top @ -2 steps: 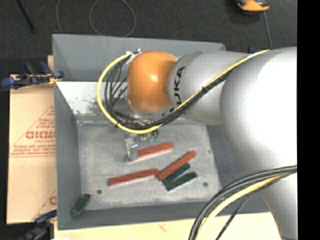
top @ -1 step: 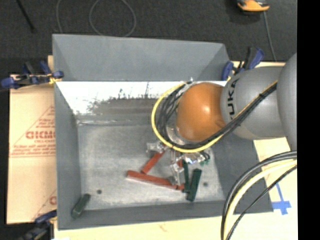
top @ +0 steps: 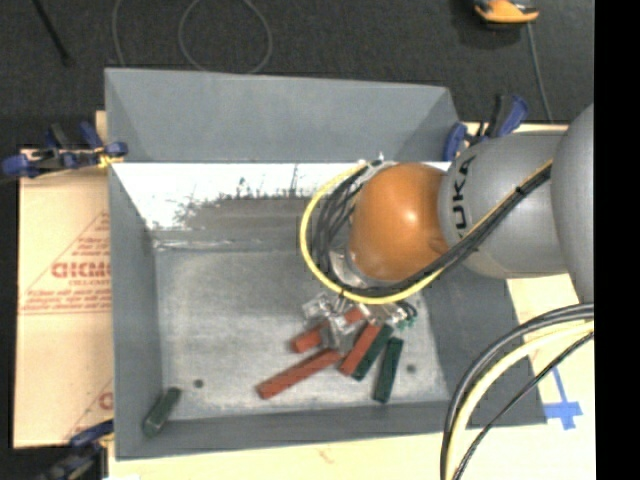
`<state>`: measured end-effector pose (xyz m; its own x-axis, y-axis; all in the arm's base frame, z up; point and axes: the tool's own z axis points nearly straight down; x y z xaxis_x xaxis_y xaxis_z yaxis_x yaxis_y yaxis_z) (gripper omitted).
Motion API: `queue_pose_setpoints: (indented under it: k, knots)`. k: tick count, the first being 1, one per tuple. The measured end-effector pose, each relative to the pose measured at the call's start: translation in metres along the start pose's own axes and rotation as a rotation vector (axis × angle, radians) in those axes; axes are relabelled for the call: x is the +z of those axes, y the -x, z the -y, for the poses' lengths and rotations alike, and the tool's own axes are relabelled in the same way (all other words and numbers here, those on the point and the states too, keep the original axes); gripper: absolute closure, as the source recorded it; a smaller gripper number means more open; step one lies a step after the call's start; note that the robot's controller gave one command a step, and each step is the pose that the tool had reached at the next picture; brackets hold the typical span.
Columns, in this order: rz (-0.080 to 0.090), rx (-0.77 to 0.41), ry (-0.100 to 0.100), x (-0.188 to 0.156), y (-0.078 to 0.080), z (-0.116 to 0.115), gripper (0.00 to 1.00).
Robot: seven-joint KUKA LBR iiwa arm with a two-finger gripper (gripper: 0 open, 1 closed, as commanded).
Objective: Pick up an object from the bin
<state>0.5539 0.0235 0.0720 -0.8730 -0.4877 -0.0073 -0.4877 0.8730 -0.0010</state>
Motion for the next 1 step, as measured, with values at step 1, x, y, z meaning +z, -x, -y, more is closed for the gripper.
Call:
queue_pose_setpoints:
  k: [1]
  knots:
    - [-0.005, -0.054, 0.002, -0.0065, -0.0462, -0.0016, 1.00]
